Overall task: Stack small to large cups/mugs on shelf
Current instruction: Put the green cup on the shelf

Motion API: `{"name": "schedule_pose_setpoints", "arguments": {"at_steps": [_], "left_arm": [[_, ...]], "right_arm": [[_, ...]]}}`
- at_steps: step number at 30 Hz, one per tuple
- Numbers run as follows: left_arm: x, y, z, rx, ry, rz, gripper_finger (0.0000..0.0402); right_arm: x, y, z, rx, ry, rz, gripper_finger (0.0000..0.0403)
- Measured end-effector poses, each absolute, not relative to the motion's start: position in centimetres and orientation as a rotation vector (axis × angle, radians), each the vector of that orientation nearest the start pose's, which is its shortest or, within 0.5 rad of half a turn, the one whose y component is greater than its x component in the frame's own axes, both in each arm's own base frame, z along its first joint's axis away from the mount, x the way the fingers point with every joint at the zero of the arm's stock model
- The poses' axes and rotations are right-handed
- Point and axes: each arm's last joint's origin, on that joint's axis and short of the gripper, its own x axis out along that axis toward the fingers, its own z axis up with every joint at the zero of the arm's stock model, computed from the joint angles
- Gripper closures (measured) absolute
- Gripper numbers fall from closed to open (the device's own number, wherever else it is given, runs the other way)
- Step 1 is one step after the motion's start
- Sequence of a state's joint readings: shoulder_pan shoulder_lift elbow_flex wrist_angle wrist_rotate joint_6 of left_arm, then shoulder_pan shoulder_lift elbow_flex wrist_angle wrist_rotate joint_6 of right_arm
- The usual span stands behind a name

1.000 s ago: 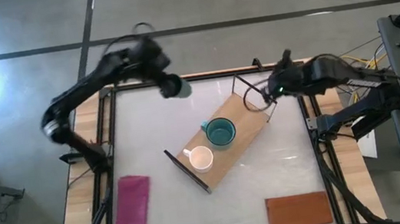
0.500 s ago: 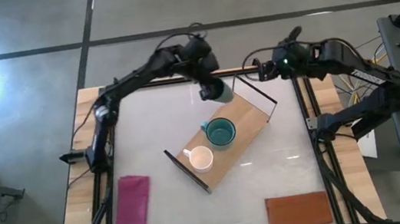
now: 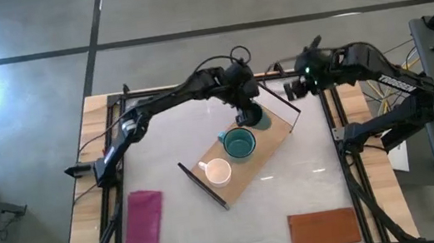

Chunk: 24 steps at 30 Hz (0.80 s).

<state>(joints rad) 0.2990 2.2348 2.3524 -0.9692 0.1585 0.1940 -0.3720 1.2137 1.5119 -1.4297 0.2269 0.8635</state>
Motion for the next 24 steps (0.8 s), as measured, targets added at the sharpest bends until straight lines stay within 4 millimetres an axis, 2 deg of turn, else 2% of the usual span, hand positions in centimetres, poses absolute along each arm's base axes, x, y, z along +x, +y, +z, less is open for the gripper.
{"name": "schedule_pose_setpoints", "arguments": {"at_steps": [3,6,10,14,18,24], "left_arm": [[46.7,13.9,32.2,-0.034,0.829,0.064,0.0402],[47.1,14.0,31.4,-0.041,0.844,0.064,0.0402],[47.2,14.1,30.9,-0.045,0.859,0.064,0.0402],[47.4,14.1,30.8,-0.043,0.851,0.064,0.0402],[47.6,14.1,30.8,-0.048,0.829,0.053,0.0402],[47.6,14.1,30.8,-0.077,0.826,0.046,0.0402]], "right_arm": [[16.8,-6.1,38.4,0.844,0.947,-0.955,0.0223],[16.8,-4.8,37.5,0.873,0.994,-0.888,0.0249],[17.3,-3.2,36.2,0.889,1.052,-0.827,0.0312],[18.3,-2.4,35.2,0.899,1.005,-0.753,0.0381],[19.8,-2.2,33.5,0.916,0.953,-0.718,0.0392],[20.8,-2.5,30.9,0.925,0.925,-0.72,0.0394]]}}
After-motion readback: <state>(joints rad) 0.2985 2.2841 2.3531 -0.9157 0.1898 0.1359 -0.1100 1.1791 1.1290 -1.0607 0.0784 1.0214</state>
